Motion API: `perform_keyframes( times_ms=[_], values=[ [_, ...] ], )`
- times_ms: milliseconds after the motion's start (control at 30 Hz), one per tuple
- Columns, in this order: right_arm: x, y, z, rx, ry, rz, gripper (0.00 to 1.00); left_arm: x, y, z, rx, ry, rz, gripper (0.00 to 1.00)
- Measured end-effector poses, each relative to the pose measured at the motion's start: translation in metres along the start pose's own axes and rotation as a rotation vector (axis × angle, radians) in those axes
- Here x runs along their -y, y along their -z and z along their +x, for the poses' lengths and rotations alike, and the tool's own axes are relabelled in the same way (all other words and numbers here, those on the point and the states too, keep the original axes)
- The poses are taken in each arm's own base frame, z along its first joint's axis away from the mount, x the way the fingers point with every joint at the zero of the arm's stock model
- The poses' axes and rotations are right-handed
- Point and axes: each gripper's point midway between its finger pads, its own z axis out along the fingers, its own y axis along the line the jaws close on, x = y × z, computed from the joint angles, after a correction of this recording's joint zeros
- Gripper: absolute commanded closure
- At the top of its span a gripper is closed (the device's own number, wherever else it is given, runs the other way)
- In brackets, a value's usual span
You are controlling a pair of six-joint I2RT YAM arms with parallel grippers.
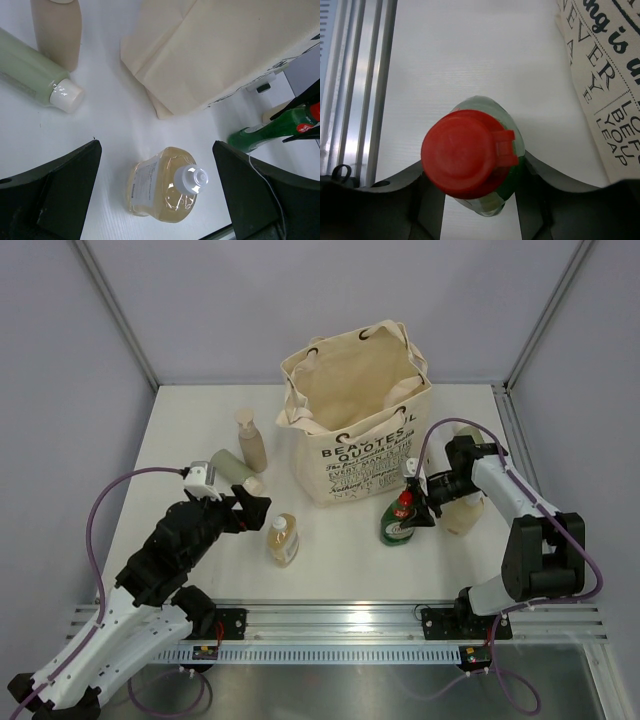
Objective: Place the personal care products into the canvas bag
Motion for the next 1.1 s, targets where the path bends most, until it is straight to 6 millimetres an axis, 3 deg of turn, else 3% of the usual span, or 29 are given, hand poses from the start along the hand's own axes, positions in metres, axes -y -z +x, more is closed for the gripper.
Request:
perform_keyframes(
  times_ms=[167,333,567,800,900,1000,1100],
  values=[
    [-0.016,0.015,-0.038,0.061,-0.080,0.005,1.00,0.001,0.001,0.001,-0.007,-0.003,0.009,0.01],
    [-0.014,0.049,-0.104,0.133,-0.059,0.096,1.00,0.001,0.004,0.000,0.003,-0.006,0.014,0.01],
    [-0.013,0.095,-0.200,0.288,-0.157,0.183,1.00,0.003,0.008,-0.004,0.019,-0.001,0.028,0.01],
    [0.025,0.170,-0.343,0.553,-0.123,0.306,1.00,0.002,0.005,0.001,0.006,-0.023,0.030,0.01],
    [0.053,0.194,-0.390,0.628,-0.072,0.345,1.00,0.002,0.003,0.003,-0.008,-0.033,0.029,0.01],
    [0.092,0.195,-0.414,0.672,-0.063,0.377,1.00,0.002,0.002,0.005,-0.013,-0.034,0.029,0.01],
    [0.142,0.176,-0.408,0.675,-0.100,0.421,1.00,0.002,0.001,0.008,-0.018,-0.034,0.032,0.01]
  ],
)
